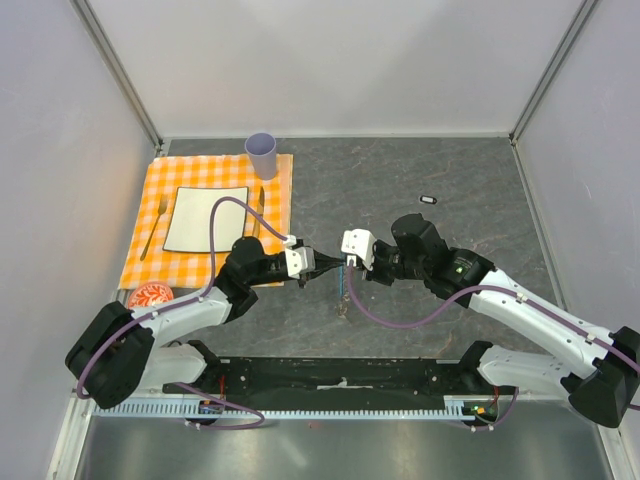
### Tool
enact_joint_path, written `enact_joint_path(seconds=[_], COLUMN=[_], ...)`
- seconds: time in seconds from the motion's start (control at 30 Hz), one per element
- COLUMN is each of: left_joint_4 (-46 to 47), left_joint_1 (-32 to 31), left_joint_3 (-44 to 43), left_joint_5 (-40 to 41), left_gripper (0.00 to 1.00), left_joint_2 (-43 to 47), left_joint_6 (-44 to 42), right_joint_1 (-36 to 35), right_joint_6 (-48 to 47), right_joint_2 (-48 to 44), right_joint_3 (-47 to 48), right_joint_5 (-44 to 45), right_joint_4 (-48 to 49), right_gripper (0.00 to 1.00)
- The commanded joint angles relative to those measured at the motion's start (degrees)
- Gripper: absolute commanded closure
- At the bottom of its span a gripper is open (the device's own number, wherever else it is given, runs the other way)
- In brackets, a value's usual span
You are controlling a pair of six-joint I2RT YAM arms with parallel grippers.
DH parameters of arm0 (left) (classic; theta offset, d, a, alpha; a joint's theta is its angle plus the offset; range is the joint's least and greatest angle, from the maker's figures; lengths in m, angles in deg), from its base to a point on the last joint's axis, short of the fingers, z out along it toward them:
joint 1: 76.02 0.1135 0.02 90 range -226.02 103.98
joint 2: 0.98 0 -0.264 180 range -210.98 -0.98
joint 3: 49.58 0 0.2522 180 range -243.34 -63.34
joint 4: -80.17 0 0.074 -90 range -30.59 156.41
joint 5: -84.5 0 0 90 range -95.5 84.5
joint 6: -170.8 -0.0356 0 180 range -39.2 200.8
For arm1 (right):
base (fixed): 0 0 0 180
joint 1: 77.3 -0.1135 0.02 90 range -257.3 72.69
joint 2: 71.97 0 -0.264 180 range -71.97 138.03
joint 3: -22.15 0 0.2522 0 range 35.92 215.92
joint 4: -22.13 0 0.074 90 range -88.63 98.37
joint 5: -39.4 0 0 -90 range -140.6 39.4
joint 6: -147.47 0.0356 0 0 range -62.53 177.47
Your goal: Put the keys on the keyring
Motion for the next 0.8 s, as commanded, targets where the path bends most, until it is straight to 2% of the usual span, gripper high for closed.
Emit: enact_joint_path(seconds=[0.0, 0.27, 0.77], left_joint_4=[5.85, 5.94, 5.94], left_joint_1=[0.17, 0.17, 0.17], left_joint_3=[-0.30, -0.22, -0.65], left_joint_5=[-1.24, -1.33, -3.17], left_gripper=[0.98, 0.98, 0.98], left_joint_2=[1.42, 1.60, 1.25], left_joint_6=[1.49, 1.58, 1.84], right_joint_1=[0.11, 0.29, 0.29], right_joint_6=[-0.26, 0.36, 0.45], right_joint_2=[-0.26, 0.01, -0.17], right_joint_3=[0.20, 0.29, 0.47], right_joint_5=[-1.09, 1.37, 0.23], right_joint_4=[0.67, 0.50, 1.28], right_gripper=[1.00, 1.00, 1.00])
